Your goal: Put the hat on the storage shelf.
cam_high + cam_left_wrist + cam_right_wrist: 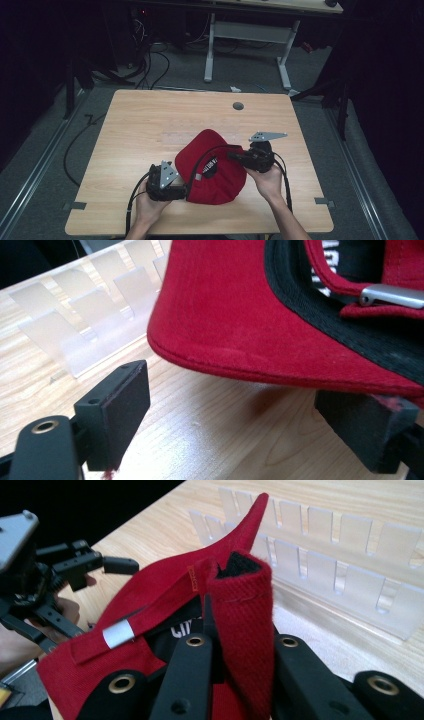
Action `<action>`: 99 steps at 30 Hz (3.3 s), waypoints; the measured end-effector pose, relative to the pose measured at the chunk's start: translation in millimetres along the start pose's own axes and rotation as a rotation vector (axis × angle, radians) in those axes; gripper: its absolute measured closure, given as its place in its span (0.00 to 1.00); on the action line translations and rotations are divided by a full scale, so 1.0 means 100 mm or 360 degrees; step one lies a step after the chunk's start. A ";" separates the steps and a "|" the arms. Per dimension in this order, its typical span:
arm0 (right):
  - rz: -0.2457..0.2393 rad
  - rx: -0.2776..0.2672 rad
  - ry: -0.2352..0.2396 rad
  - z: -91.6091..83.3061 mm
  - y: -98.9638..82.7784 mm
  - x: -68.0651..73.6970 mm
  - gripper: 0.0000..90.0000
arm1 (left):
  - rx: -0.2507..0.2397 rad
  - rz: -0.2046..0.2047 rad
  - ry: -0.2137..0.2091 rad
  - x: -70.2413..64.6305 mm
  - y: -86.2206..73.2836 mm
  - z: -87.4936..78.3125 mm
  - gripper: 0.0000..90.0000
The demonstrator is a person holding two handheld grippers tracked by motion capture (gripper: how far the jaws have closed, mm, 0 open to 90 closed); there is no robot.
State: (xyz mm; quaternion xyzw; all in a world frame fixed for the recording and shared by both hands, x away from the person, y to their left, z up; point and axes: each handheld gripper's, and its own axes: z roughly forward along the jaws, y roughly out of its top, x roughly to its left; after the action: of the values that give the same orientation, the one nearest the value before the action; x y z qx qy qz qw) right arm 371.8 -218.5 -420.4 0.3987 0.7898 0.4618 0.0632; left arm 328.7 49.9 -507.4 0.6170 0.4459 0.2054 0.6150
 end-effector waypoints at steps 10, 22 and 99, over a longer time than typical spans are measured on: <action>0.0031 0.0085 0.0025 0.05 -0.04 -0.01 0.94 | 0.0022 0.0103 -0.0018 -0.05 0.01 -0.03 0.18; 0.0064 0.0161 0.0124 0.15 -0.11 -0.02 0.93 | 0.0041 0.0231 -0.0008 -0.10 0.02 -0.04 0.30; 0.0046 0.0125 -0.0772 0.22 -1.02 -0.70 0.41 | -0.0118 -0.0351 -0.0095 0.53 1.10 -0.41 0.95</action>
State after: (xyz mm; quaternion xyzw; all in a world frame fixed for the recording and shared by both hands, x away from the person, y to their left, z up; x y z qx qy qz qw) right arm 370.6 -277.8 -531.0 0.5112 0.7631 0.3224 0.2288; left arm 356.2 132.5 -412.5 0.5468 0.4847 0.1344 0.6693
